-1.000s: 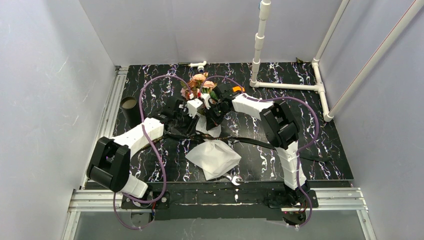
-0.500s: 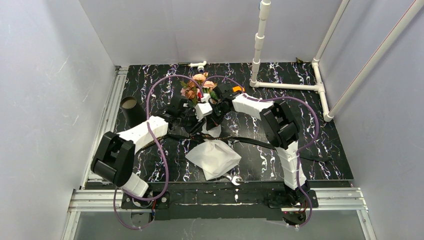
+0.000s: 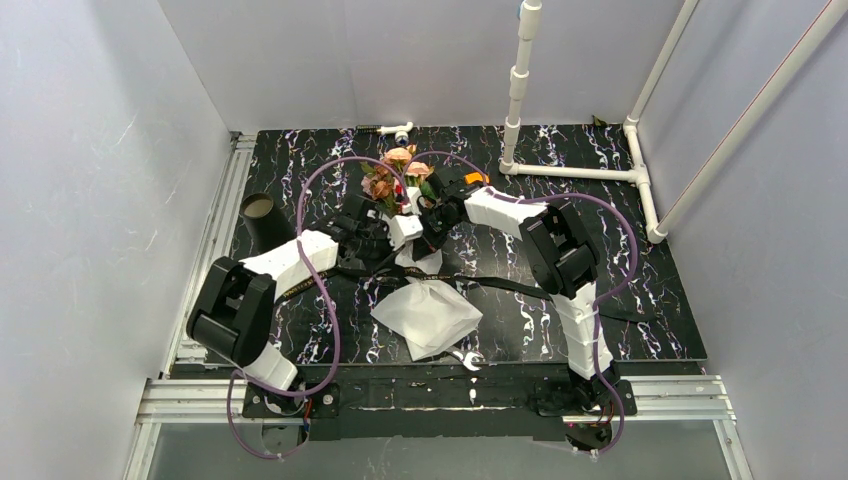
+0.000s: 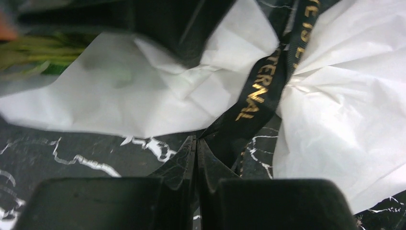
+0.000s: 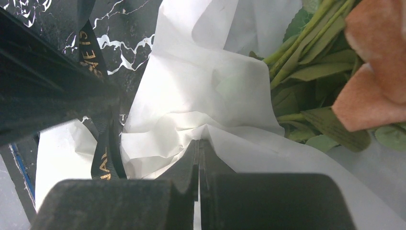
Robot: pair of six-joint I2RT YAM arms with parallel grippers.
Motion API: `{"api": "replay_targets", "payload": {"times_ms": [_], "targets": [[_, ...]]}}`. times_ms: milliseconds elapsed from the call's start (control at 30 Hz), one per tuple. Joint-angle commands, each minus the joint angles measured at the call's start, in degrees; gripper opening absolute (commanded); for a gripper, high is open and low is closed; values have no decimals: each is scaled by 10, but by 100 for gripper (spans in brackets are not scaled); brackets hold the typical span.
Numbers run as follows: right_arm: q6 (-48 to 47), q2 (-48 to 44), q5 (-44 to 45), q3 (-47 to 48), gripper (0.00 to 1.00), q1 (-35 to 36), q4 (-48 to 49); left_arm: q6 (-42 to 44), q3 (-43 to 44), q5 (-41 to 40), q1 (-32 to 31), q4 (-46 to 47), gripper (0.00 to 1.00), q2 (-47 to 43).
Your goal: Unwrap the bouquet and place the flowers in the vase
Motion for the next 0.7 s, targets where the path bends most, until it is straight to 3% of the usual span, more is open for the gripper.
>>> {"api": "replay_targets", "payload": {"times_ms": [0, 300, 433, 467, 567, 667], "targets": [[-43, 77, 156, -50, 1, -13, -71, -73, -21, -53, 22, 30, 0, -56], [-43, 70, 155, -54, 1, -15, -70, -299, -22, -150, 47, 6, 0, -52], [-41, 67, 152, -56, 1, -15, -70, -289, -18, -146, 47, 16, 0, -57], [-40, 66, 152, -56, 1, -15, -71, -251, -20, -118, 47, 30, 5, -66], [-38, 64, 149, -58, 1, -15, -71, -126, -40, -31, 47, 90, 40, -99], [-38, 64, 146, -60, 1, -15, -71, -12, -27, 39, 41, 69, 50, -88]]}}
